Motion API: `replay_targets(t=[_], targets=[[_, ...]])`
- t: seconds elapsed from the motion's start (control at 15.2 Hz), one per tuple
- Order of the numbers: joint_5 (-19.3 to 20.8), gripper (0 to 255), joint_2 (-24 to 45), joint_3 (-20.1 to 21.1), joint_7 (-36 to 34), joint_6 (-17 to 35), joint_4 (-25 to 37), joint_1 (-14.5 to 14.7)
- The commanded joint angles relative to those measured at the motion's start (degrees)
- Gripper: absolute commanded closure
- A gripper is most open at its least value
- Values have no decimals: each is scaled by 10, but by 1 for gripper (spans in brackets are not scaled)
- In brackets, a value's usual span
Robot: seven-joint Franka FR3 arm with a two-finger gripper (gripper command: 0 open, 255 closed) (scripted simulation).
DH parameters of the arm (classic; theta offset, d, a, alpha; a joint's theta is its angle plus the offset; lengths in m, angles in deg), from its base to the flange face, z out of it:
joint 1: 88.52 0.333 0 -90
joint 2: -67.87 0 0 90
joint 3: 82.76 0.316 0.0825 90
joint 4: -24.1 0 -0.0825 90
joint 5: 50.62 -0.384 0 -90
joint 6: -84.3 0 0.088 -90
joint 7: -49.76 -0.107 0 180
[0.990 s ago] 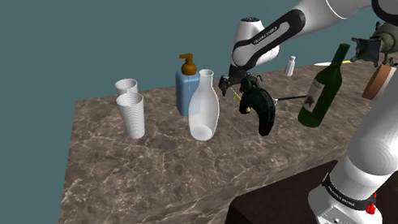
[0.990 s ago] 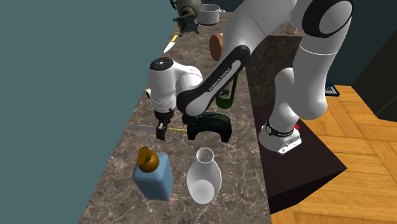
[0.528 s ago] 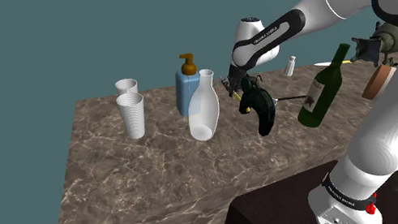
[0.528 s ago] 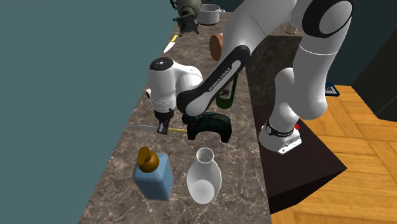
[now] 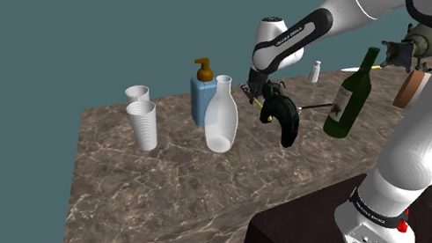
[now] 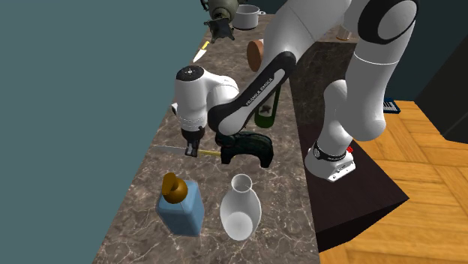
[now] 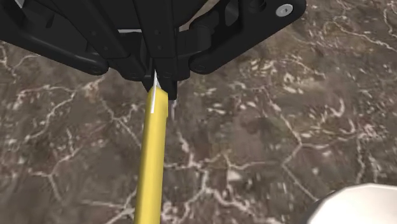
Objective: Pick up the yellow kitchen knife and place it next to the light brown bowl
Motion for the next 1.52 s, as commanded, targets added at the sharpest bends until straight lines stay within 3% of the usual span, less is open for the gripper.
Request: replay_targets(t=[0.0,1.45], targets=[[-1,255,-10,0,0,-13,4,0],[-9,255,-90,1,10,-181,91,1]])
